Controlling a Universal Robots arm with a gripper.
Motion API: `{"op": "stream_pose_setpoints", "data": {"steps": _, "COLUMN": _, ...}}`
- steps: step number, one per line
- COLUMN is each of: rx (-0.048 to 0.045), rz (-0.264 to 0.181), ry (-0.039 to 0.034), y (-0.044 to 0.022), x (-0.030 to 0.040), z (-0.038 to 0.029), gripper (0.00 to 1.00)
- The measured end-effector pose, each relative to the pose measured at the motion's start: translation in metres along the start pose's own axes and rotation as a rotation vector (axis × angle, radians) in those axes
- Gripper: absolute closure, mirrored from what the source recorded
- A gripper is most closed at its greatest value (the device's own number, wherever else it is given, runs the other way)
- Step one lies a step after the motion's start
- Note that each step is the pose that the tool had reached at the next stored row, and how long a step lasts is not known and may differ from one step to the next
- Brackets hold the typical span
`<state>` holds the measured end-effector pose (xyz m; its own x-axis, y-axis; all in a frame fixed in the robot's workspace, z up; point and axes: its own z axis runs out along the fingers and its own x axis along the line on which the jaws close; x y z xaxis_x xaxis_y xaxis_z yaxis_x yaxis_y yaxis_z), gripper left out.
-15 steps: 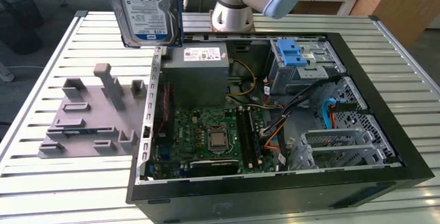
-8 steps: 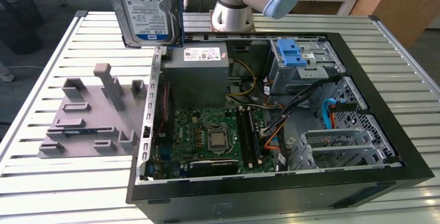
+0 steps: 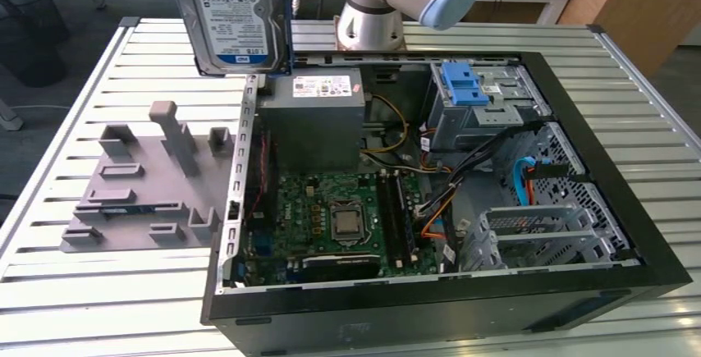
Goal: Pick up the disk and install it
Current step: 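Pick up the disk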
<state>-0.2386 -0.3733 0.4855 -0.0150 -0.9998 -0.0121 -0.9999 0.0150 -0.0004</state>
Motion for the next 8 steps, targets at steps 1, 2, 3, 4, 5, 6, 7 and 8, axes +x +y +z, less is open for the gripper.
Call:
{"op": "stream_pose_setpoints", "data": {"steps": 1, "rx": -0.0002, "rz": 0.0, "ry": 0.0001, "y": -0.0007, "x": 0.0, "z": 0.0, "gripper": 0.64}}
{"op": "stream_pose_setpoints", "data": {"steps": 2, "rx": -0.0001, "rz": 0.0, "ry": 0.0, "y": -0.0012, "x": 0.0, "z": 0.0, "gripper": 0.64}}
{"op": "stream_pose_setpoints", "data": {"steps": 3, "rx": 0.0001, "rz": 0.0, "ry": -0.0001, "y": -0.0023, "x": 0.0, "z": 0.0, "gripper": 0.64}}
{"op": "stream_pose_setpoints", "data": {"steps": 4, "rx": 0.0, "rz": 0.0, "ry": 0.0, "y": -0.0033, "x": 0.0, "z": 0.0, "gripper": 0.64}}
{"op": "stream_pose_setpoints", "data": {"steps": 5, "rx": 0.0, "rz": 0.0, "ry": -0.0001, "y": -0.0038, "x": 0.0, "z": 0.0, "gripper": 0.64}}
{"op": "stream_pose_setpoints", "data": {"steps": 6, "rx": 0.0, "rz": 0.0, "ry": -0.0001, "y": -0.0043, "x": 0.0, "z": 0.0, "gripper": 0.64}}
{"op": "stream_pose_setpoints", "data": {"steps": 7, "rx": 0.0001, "rz": 0.0, "ry": -0.0002, "y": -0.0047, "x": 0.0, "z": 0.0001, "gripper": 0.64}}
{"op": "stream_pose_setpoints", "data": {"steps": 8, "rx": 0.0001, "rz": 0.0, "ry": -0.0002, "y": -0.0049, "x": 0.0, "z": 0.0, "gripper": 0.64}}
